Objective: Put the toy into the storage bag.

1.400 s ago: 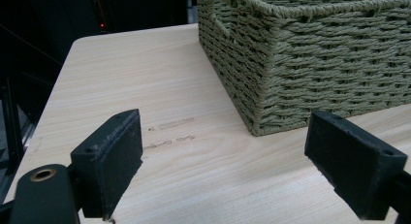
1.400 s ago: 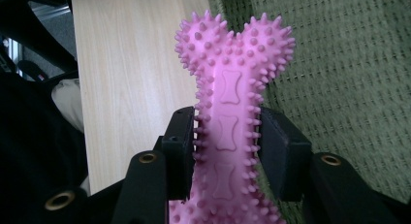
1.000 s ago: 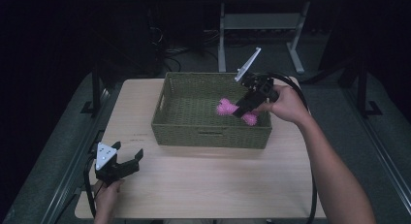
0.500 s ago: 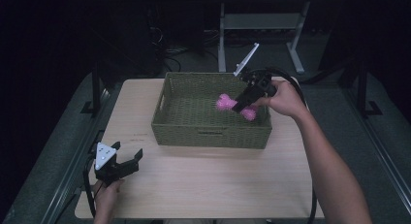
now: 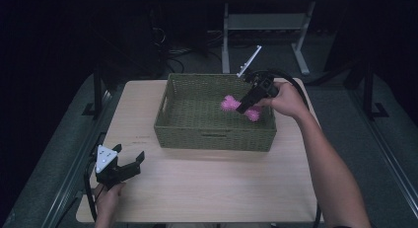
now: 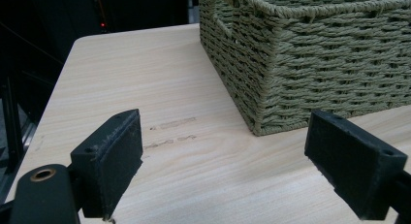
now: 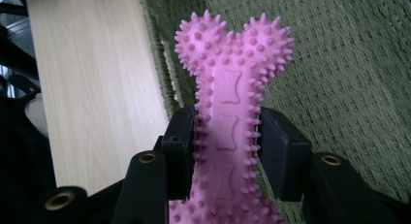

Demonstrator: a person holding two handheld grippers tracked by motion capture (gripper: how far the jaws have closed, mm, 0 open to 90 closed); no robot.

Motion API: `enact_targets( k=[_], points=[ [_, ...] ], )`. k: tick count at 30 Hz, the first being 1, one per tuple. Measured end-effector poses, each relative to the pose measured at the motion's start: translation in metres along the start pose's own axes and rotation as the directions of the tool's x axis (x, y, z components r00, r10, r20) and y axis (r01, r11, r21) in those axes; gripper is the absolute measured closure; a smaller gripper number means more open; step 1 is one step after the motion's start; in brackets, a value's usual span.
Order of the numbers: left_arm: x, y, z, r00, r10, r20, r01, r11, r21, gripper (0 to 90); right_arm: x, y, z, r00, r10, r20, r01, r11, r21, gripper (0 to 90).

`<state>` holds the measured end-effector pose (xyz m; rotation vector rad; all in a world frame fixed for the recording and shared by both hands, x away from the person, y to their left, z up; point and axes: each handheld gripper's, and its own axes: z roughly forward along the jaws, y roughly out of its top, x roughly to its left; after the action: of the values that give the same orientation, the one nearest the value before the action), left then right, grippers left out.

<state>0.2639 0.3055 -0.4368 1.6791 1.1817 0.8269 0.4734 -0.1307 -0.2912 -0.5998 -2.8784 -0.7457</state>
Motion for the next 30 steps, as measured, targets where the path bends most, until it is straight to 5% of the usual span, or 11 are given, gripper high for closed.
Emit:
enact_targets(
  k=[19,30],
  points=[
    [0.000,0.000,-0.001,1.0000,0.002,0.001,-0.002,1.0000,-0.001,13.0,-0.014,-0.006,0.027,0.9989,0.046,-0.005,-0.046,0.999,0.015,57.8],
    [0.001,0.000,-0.002,1.0000,-0.003,0.000,0.003,1.0000,-0.006,13.0,-0.017,-0.009,0.028,0.9983,0.058,0.000,-0.058,0.998,0.008,57.9]
  ],
)
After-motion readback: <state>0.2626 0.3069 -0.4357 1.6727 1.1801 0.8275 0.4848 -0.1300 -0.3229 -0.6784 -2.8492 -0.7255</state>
